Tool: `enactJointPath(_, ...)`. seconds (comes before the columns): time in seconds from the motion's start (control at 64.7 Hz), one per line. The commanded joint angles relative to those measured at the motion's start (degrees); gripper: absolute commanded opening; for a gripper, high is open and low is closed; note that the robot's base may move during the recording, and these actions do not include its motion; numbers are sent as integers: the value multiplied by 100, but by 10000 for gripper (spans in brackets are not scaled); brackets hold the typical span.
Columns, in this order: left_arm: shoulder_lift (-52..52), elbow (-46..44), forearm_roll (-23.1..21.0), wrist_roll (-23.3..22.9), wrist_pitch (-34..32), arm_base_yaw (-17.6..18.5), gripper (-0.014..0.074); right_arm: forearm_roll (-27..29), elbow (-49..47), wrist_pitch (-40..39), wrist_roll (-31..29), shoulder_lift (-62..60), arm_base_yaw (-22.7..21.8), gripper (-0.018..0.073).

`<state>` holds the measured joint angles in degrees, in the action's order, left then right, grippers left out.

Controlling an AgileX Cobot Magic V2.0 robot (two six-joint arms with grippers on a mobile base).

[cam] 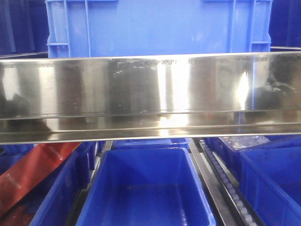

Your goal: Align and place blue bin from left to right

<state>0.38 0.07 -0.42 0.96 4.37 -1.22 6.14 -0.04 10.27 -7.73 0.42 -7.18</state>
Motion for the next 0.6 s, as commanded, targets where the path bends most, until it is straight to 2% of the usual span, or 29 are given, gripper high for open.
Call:
enactJointPath(0.0,-38,-7,-44,24,-89,-16,-111,-1,4,-121,27,-42,-36,-62)
enactJointPath(0.587,-38,-7,-44,24,-89,-16,-111,-1,4,-171,27,-42,-36,-62)
